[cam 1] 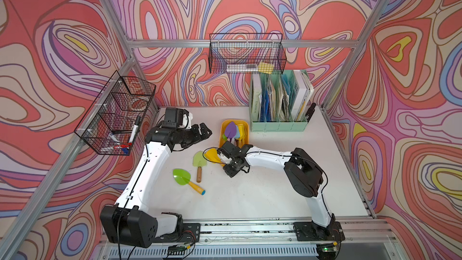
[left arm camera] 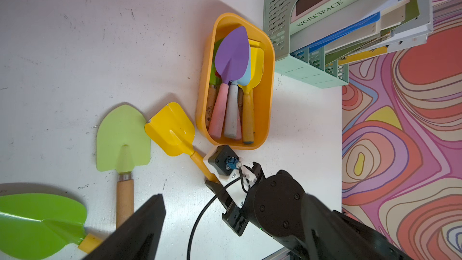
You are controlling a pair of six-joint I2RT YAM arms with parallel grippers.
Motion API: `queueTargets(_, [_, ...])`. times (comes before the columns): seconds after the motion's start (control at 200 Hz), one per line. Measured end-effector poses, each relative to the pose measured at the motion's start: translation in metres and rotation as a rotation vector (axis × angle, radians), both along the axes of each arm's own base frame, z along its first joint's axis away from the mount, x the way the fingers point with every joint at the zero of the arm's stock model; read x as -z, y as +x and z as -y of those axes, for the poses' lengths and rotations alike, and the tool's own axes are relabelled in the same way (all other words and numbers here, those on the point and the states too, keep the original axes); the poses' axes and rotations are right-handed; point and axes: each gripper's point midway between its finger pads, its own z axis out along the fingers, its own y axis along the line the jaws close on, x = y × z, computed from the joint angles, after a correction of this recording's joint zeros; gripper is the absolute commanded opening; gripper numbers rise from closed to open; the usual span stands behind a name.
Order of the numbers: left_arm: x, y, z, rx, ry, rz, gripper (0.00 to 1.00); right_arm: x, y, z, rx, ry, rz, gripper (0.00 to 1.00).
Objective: Put the shovel into the storage box
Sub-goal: Pick up the shovel from the center of the board.
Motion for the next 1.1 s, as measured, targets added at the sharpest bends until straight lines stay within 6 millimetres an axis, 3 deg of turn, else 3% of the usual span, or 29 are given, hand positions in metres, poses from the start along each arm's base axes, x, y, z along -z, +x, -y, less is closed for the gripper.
queueTargets(0.215, [-0.007, -0.005, -0.004, -0.017, 0.011, 0.018, 0.90, -0.007, -0.012, -0.008, -0.036, 0.028, -0.020, 0.00])
queueTargets(0.361, [-0.006, -0.009, -0.014, -0.061, 0.048, 0.011, 0.89, -0.034, -0.016, -0.012, -0.046, 0.083, 0.000, 0.00])
queueTargets(0.596, [0.005, -0.013, -0.026, -0.127, 0.094, -0.037, 0.85, -0.084, -0.009, -0.018, -0.007, 0.174, 0.065, 0.00])
queueTargets(0.876, [0.023, -0.013, -0.025, -0.136, 0.083, -0.075, 0.75, -0.112, 0.007, -0.021, 0.110, 0.200, 0.102, 0.00])
queueTargets(1.102, [0.041, -0.002, -0.020, -0.139, 0.054, -0.069, 0.69, -0.126, 0.008, -0.028, 0.168, 0.254, 0.074, 0.00])
